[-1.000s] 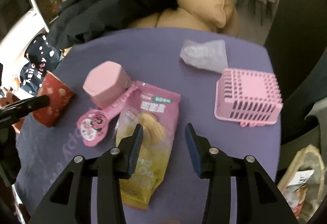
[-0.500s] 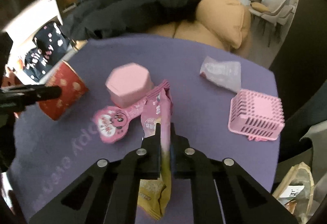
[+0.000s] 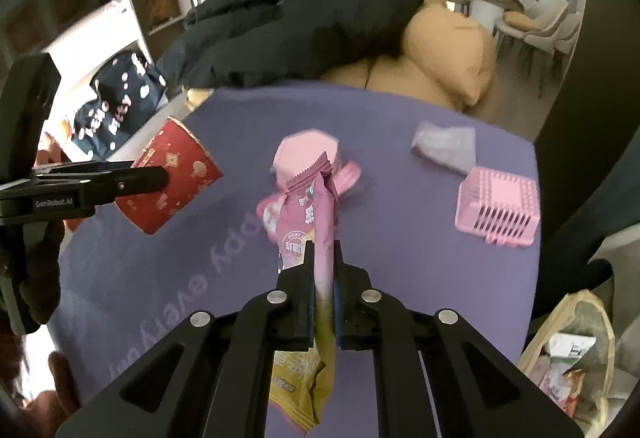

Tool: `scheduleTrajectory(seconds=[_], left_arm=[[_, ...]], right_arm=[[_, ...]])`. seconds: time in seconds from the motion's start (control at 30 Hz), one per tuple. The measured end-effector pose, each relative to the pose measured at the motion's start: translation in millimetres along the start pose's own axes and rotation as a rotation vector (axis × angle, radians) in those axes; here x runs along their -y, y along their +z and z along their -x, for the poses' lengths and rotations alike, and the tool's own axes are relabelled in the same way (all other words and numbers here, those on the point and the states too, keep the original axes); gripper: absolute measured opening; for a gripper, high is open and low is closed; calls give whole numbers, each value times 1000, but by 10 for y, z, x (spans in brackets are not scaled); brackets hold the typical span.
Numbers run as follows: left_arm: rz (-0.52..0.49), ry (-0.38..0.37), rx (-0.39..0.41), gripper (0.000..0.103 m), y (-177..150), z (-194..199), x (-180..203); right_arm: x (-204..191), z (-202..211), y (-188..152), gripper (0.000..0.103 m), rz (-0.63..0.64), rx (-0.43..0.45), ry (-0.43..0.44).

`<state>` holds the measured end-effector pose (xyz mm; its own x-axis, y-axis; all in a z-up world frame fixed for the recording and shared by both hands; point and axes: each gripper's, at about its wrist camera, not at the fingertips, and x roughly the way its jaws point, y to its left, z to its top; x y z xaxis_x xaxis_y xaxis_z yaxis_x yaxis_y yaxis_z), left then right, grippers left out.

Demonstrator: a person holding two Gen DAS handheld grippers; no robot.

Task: Collect trash
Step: 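Carry the red cup and chip packet over the bin with both tools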

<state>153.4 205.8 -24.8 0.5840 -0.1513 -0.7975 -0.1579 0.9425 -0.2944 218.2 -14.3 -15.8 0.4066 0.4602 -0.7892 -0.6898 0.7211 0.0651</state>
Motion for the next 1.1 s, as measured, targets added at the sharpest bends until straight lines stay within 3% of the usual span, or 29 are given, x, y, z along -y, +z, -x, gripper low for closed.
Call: scheduleTrajectory(seconds=[0.27,0.63,1.1], left_arm=[[7,-2,-54,54,-269,-168,55],[-30,-16,-66,54,-267,-216,205],[-132,-58,-25,54,-223,16,872]], right_arm=[[-44,-187,-280,8,41,-72,-30],[41,-196,-381,8,24,-91,-18],[323,451,-665,9,-55,5,-43]])
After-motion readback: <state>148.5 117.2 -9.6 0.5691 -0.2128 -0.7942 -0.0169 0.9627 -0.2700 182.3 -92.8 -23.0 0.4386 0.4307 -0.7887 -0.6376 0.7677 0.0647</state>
